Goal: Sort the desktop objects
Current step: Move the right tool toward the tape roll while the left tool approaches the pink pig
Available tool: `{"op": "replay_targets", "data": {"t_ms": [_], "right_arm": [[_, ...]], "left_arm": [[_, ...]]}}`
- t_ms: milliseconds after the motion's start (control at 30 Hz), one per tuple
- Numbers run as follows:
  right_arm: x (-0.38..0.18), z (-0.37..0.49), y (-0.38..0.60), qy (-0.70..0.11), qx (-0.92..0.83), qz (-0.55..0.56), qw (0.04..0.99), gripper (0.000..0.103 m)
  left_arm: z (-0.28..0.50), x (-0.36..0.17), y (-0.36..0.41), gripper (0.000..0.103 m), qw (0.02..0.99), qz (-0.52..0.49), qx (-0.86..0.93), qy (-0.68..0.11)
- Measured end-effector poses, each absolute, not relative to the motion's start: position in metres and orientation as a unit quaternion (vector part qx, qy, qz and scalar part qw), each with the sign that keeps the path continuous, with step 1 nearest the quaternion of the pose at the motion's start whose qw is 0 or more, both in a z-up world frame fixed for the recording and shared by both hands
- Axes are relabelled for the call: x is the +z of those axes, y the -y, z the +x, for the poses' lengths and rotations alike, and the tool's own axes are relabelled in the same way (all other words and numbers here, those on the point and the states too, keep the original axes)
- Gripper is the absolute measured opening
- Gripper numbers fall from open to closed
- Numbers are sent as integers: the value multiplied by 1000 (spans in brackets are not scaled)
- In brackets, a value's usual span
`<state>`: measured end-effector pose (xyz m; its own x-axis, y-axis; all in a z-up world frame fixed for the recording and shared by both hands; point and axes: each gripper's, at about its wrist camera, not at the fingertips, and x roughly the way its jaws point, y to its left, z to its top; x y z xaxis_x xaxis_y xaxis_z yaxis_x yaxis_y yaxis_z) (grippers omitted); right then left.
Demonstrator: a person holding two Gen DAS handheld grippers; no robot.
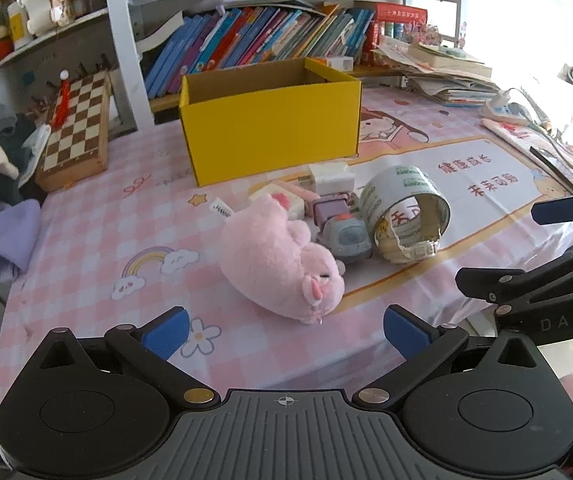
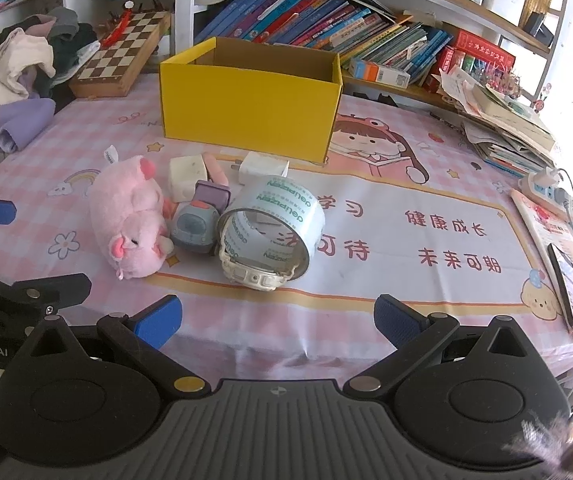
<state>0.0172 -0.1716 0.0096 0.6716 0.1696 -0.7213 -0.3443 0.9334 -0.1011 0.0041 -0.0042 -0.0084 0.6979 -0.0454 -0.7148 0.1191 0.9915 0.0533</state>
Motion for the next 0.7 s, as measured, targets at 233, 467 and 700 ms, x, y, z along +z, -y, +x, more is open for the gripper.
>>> {"op": "replay_targets", "data": {"t_ms": [233,467,700], "right_arm": [[10,16,170,-379,151,-127,904,103],[12,17,168,-374,167,-125,904,103],[13,19,167,-374,177,-127,901,103]], "left_arm": [[0,-9,4,103,917,44,-42,-393],[-3,-8,1,103,920,33,-46,-389],[-3,-8,-2,103,917,20,-49,-395]]}}
